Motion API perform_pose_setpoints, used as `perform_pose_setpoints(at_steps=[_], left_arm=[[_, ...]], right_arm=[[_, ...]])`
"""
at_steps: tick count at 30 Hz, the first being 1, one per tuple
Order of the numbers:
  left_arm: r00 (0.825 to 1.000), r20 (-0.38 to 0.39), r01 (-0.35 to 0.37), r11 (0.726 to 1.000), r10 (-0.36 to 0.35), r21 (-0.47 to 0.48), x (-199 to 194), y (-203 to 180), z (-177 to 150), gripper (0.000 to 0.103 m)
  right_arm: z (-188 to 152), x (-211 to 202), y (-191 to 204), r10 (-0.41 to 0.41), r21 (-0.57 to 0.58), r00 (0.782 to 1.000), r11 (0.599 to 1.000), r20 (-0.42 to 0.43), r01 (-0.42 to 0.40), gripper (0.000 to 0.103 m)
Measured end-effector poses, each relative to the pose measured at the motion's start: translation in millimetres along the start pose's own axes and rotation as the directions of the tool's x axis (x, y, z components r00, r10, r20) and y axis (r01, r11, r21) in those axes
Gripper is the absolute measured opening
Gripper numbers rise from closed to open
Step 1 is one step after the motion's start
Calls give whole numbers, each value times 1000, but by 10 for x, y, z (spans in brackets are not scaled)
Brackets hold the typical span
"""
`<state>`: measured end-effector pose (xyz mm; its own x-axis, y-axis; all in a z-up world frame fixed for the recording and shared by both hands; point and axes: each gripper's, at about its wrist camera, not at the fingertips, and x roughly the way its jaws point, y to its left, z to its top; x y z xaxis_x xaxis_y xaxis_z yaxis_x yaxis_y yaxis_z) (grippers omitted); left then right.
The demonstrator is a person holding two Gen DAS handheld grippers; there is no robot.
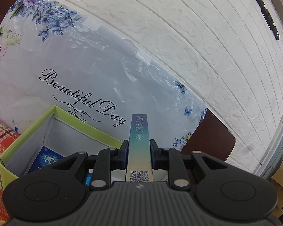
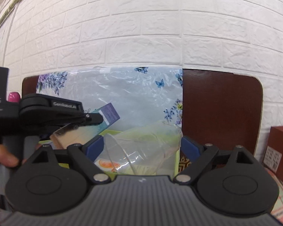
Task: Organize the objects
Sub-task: 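Lower the teal box into the lime-green box while the right places the clear cup there, then reach both grippers toward the white gloves on the table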
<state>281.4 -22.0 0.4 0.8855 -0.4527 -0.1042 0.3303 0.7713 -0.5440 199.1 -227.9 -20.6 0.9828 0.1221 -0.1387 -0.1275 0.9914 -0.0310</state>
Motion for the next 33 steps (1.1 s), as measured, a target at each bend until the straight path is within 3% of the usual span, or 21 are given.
perform_pose_setpoints(at_steps=[4,6,7,8,9,15,22,27,33], left_arm=[[1000,-5,-5,1000,5,-30,8,51,18,22],[1000,1,-8,998,8,-61,-9,71,20,30],[1000,5,5,995,-4,-103,-34,97,27,56],[1000,9,17,989,-16,-147,-60,123,40,87],[999,25,25,983,-21,-180,-97,137,54,92],[995,84,59,987,-47,-146,-273,36,170,93],[1000,23,10,994,-8,-106,-332,-106,174,93],[1000,3,23,999,-22,-47,-462,-304,145,94],[998,-41,-38,999,39,33,-647,-596,26,94]], right_arm=[[4,149,-42,-5,12,1000,1000,-5,5,90],[-6,244,-57,13,16,1000,1000,-11,-13,95],[-10,293,-62,28,17,999,999,-43,-27,103],[-24,315,-68,38,24,996,999,-76,-36,103],[-43,296,-71,37,30,995,999,-89,-34,103],[-141,-50,-163,7,120,998,993,-61,1,103],[-141,-373,-282,-16,219,995,975,-99,37,103],[-113,-635,-341,-30,264,997,963,-76,49,103],[-121,-892,-461,-36,296,998,954,-48,49,103]])
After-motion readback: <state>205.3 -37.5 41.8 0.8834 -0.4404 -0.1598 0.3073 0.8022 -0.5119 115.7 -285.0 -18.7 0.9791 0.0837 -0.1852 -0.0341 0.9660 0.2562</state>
